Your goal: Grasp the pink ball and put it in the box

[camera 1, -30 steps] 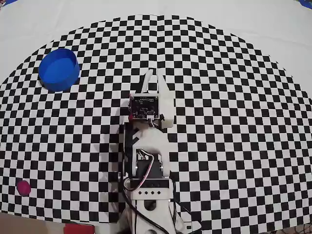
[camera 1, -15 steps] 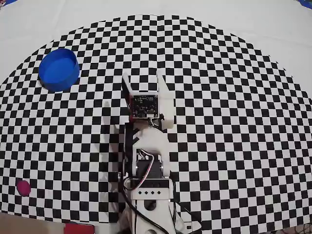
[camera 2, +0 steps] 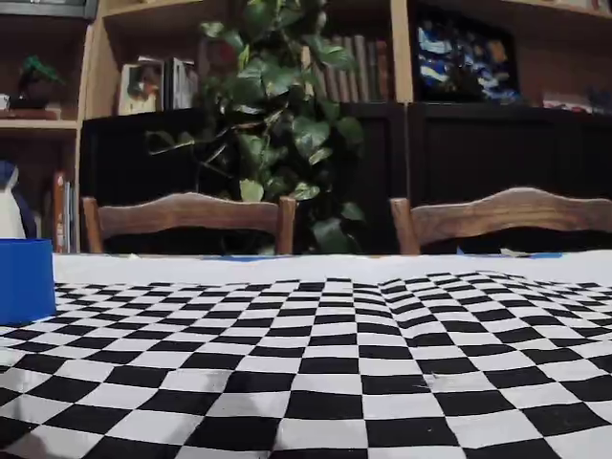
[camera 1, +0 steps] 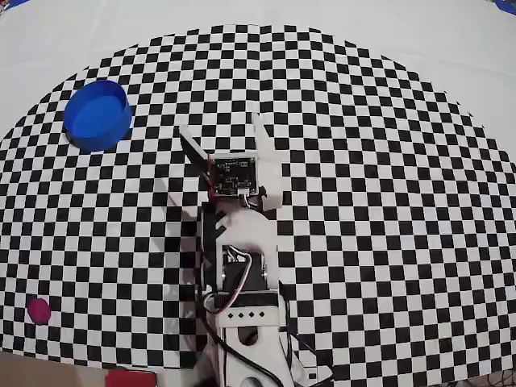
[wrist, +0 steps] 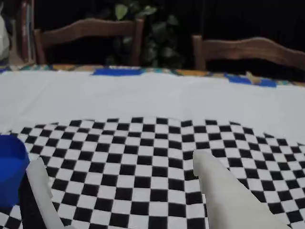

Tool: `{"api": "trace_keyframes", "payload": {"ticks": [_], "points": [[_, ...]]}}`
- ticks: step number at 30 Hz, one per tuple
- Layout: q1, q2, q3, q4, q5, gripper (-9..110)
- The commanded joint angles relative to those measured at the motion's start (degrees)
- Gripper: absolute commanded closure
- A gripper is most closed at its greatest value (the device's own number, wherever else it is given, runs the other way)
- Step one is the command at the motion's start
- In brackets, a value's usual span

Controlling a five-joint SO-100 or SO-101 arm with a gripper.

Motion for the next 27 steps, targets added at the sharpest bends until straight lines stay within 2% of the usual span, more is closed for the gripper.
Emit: {"api": "trace_keyframes", "payload": {"ticks": [1,27], "points": [[-1.6,-0.4,0.4,-1.1,-0.5,65],[-21.4,-2.7,0.4,-5.0,-0.5,65]]}}
